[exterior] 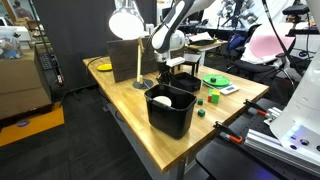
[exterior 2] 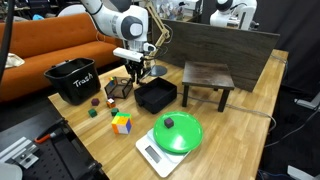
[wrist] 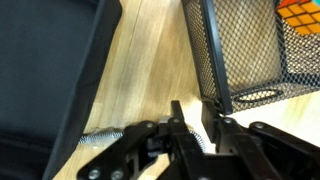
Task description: Turn on the desk lamp
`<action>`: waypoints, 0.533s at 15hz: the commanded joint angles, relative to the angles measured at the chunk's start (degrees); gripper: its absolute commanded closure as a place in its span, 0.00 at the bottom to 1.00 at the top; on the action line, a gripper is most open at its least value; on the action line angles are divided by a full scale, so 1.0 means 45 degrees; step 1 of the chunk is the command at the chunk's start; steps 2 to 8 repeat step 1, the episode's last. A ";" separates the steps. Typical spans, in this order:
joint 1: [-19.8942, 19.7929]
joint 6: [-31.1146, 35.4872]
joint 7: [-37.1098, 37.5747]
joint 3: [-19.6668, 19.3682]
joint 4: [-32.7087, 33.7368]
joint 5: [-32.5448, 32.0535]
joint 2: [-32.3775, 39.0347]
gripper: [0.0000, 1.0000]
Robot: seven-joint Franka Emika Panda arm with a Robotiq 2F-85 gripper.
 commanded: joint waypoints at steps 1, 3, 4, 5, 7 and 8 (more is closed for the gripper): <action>-0.0004 -0.0023 0.0011 0.0009 0.0027 -0.0009 0.0012 0.72; -0.0004 -0.0023 0.0011 0.0009 0.0027 -0.0009 0.0012 0.72; -0.0004 -0.0023 0.0011 0.0009 0.0027 -0.0009 0.0012 0.72; -0.0004 -0.0023 0.0011 0.0009 0.0027 -0.0009 0.0012 0.72; -0.0004 -0.0023 0.0011 0.0009 0.0027 -0.0009 0.0012 0.72; -0.0004 -0.0023 0.0011 0.0009 0.0027 -0.0009 0.0012 0.72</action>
